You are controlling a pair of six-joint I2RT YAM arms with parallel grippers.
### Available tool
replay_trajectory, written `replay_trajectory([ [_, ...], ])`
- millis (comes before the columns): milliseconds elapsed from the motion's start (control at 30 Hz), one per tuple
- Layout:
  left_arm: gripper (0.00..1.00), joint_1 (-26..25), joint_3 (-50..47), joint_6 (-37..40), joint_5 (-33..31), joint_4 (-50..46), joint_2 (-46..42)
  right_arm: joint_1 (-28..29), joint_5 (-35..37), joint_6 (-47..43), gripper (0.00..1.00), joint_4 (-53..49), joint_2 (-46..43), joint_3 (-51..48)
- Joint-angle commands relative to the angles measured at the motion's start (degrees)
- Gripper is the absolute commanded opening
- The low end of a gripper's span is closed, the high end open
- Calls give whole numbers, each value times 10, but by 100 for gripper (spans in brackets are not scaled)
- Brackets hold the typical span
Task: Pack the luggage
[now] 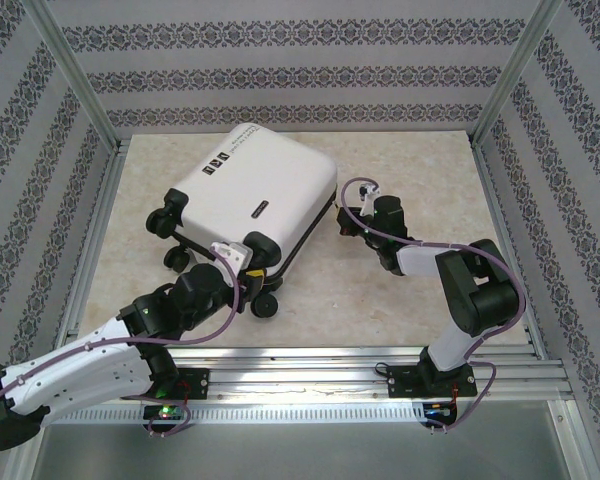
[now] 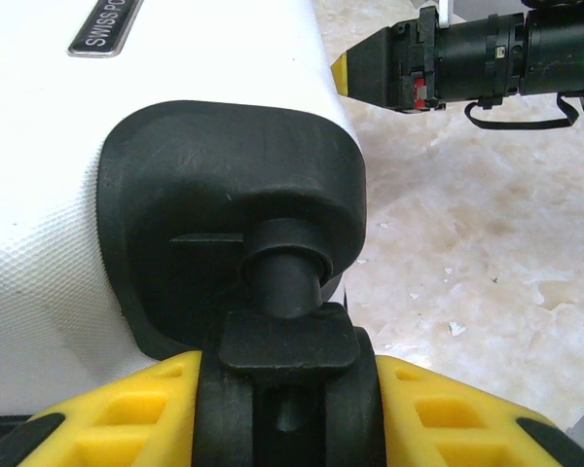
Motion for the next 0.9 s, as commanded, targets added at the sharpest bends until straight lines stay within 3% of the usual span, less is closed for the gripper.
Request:
replay_trajectory([
  [0,18,-4,19,12,-8,79,-41,-35,82,9,0,-25,-9,14],
  [533,21,-3,10,27,-21,84,-63,-64,49,17,0,-18,-4,9],
  [867,53,1,-12,18,-55,99,-86,-66,32,19,0,-4,-2,6],
])
